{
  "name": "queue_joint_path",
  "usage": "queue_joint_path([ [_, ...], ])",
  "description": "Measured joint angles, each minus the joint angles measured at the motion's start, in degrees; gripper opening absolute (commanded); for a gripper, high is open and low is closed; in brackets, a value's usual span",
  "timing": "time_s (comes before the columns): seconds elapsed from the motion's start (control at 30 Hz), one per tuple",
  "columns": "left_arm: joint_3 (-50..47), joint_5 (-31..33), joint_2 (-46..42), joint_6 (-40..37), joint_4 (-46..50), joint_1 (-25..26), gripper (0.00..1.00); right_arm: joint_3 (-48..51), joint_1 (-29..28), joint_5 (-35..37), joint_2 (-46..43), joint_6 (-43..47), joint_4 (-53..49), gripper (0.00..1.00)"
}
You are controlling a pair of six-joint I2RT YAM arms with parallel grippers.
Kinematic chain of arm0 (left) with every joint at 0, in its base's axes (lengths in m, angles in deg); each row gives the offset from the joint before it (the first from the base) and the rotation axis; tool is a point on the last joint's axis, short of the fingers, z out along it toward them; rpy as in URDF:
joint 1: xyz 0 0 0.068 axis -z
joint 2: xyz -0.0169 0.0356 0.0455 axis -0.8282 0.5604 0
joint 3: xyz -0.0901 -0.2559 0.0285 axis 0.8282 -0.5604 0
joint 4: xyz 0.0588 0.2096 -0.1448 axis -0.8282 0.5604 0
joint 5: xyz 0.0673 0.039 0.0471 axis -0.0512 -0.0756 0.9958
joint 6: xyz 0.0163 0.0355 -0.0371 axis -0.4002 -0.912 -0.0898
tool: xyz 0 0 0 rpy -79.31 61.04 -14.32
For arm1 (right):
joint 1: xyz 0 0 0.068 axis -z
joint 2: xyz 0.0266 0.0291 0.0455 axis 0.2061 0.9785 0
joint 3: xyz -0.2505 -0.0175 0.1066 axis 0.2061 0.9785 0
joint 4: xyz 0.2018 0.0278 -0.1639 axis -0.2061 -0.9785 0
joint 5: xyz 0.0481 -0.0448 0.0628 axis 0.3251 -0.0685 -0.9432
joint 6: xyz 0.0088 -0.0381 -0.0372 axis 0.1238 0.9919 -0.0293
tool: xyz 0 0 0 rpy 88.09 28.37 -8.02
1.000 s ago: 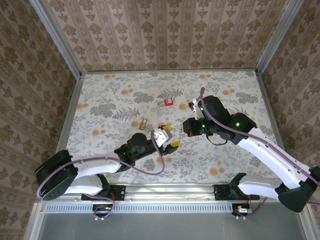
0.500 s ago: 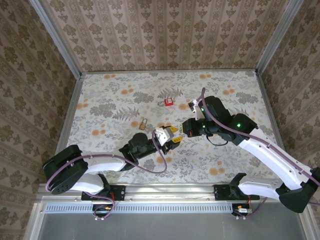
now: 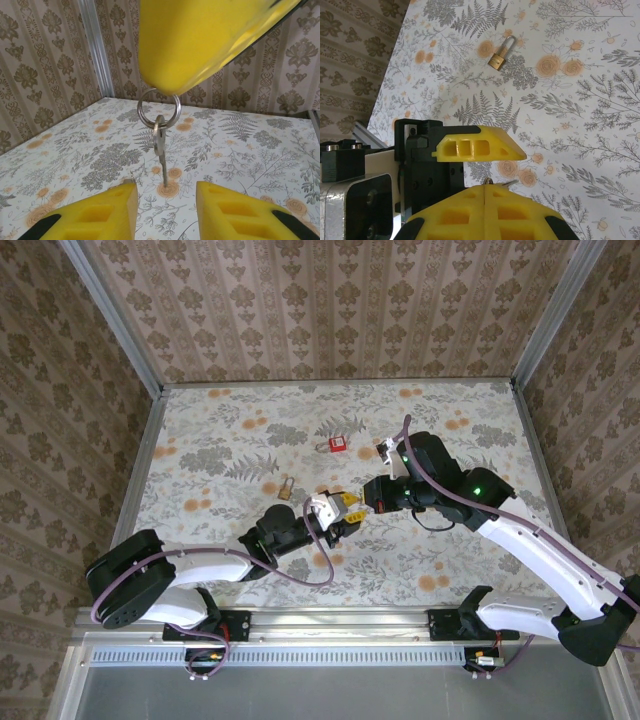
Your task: Unlock with the key
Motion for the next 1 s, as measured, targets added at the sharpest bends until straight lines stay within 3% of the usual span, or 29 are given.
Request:
queue_joint_path([
  [0.63, 0.7, -0.8, -0.2, 1.1, 0.0, 0.0, 0.26, 0.9, 0.0, -1.0, 0.0, -1.1, 0.9, 0.01],
  [1.0, 0.8, -0.7, -0.2, 1.1, 0.0, 0.0, 0.12, 0.9, 0.0, -1.0, 0.0, -1.2, 1.1, 0.01],
])
